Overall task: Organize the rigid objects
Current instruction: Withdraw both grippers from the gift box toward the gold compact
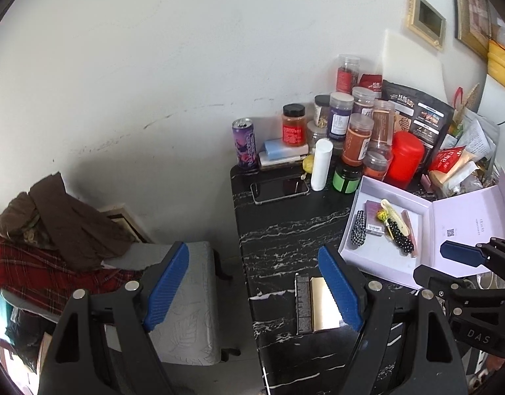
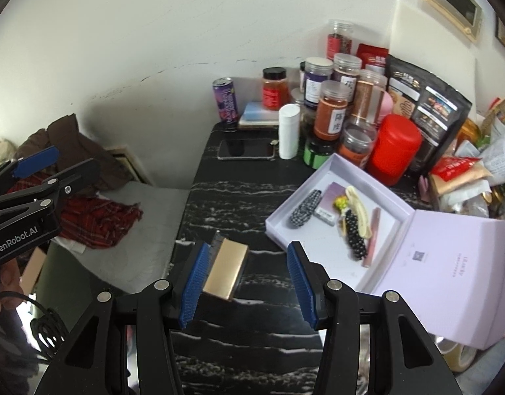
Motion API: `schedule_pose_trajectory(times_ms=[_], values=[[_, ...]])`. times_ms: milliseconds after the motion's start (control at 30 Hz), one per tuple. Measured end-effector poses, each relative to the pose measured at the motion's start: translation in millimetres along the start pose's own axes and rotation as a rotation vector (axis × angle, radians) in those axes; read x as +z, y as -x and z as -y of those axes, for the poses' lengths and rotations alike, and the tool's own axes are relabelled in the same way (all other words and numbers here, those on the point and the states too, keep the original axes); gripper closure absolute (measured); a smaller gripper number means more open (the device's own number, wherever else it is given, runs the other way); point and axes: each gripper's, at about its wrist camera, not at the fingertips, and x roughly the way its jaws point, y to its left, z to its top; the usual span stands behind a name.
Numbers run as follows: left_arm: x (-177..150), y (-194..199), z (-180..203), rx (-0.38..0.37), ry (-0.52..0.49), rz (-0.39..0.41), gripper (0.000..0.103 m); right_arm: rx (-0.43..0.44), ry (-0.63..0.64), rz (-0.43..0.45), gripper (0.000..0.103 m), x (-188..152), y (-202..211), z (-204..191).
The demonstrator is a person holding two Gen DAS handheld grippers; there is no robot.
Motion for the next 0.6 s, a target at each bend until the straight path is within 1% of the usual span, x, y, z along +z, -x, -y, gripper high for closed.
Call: schedule_pose_trajectory(times_ms=[67, 100, 233, 400, 500, 600], values=[[-6, -6, -3, 0.001, 0.005, -0.017, 0.022, 0.011, 0.006, -0.004, 0.046, -1, -7, -3], [-9, -10, -3, 0.001, 0.004, -0.03, 0.022, 0.012, 0.012, -0.005, 0.045, -2, -10, -4], [-23, -29, -2, -0.006, 0.011, -0.08, 0.022, 0.016, 0.03, -0.028, 0.044, -4, -27, -8], [-41, -55, -2, -0.046, 0.049, -0.138, 0.022, 0.028, 0.03, -0.084, 0.044, -9, -54, -7], [-51, -66, 1, -0.07, 0.061, -0.155, 0.022, 0.024, 0.033, -0.113, 0.044, -12, -70, -5], [-58, -77, 10, -0.09, 0.051, -0.166, 0.022, 0.011, 0.038, -0.132, 0.044, -15, -80, -1]])
